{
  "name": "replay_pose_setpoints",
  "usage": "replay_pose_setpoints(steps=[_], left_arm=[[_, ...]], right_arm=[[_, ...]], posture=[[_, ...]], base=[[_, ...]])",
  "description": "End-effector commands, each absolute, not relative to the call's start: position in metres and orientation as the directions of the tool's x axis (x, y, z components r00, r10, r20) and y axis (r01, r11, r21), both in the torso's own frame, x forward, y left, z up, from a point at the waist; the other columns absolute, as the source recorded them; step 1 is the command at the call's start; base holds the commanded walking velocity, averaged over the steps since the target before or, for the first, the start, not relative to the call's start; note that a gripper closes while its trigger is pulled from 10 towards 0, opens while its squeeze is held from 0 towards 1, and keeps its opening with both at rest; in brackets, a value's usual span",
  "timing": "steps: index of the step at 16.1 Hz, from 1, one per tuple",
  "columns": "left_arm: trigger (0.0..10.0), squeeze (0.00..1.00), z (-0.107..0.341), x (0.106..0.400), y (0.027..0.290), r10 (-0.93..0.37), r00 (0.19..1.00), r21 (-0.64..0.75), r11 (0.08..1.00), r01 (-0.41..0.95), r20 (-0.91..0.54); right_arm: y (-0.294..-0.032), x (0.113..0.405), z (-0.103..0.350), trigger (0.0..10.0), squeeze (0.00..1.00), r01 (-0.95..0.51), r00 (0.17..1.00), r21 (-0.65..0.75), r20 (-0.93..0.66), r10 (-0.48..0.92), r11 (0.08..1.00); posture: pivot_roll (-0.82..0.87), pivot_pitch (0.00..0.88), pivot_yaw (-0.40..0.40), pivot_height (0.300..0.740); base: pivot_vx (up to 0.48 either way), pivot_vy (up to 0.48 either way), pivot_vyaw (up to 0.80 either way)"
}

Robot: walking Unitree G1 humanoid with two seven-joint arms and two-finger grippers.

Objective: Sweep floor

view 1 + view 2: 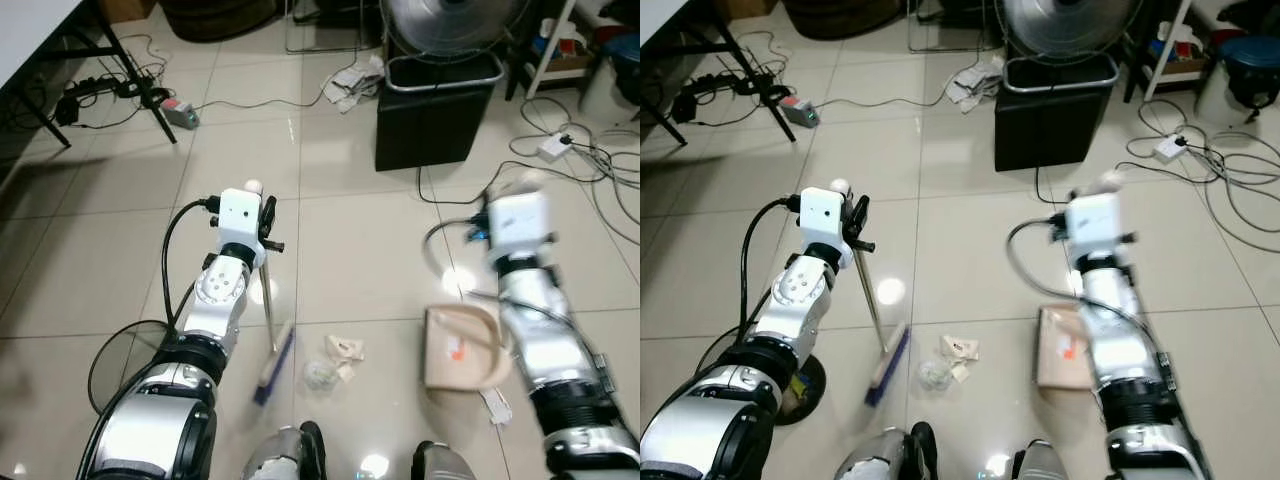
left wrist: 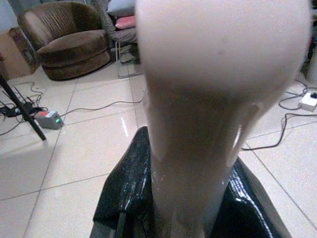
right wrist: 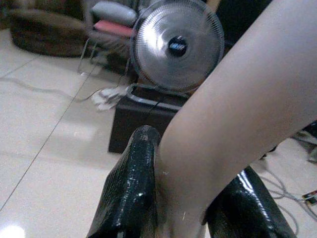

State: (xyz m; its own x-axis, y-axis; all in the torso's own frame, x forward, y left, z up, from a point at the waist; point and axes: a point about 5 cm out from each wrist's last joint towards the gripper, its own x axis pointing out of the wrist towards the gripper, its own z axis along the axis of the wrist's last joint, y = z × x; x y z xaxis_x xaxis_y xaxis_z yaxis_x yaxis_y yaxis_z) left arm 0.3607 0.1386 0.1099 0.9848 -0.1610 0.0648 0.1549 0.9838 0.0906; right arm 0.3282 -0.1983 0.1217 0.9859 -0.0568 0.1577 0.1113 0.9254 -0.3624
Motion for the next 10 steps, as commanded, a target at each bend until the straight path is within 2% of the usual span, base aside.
replay_pose_setpoints(steps=[1, 3, 7, 10], left_arm=[[10.0, 0.0, 0.109, 0.362, 0.142, -0.131, 0.99, 0.076, 0.989, 0.127, 0.053], [10.0, 0.0, 0.106, 0.362, 0.14, -0.088, 0.996, 0.014, 0.996, 0.088, 0.033], [10.0, 0.0, 0.1, 0.361, 0.131, -0.057, 0.998, -0.034, 0.998, 0.057, -0.004], [10.0, 0.0, 0.096, 0.361, 0.126, 0.038, 0.998, -0.197, 0.979, -0.049, -0.057]], right_arm=[[-0.185, 0.33, 0.121, 10.0, 0.0, 0.083, 0.984, -0.345, 0.178, -0.022, 0.935], [-0.163, 0.332, 0.109, 10.0, 0.0, 0.04, 0.986, -0.328, 0.167, 0.016, 0.944], [-0.14, 0.333, 0.098, 10.0, 0.0, -0.009, 0.986, -0.332, 0.154, 0.064, 0.943], [-0.126, 0.328, 0.084, 10.0, 0.0, -0.053, 0.987, -0.34, 0.126, 0.101, 0.939]], posture=[[0.0, 0.151, 0.158, 0.74], [0.02, 0.157, 0.163, 0.74], [0.03, 0.156, 0.173, 0.74], [0.03, 0.152, 0.18, 0.74]], base=[[0.0, 0.0, 0.0], [0.0, 0.0, 0.0], [0.0, 0.0, 0.0], [0.0, 0.0, 0.0]])
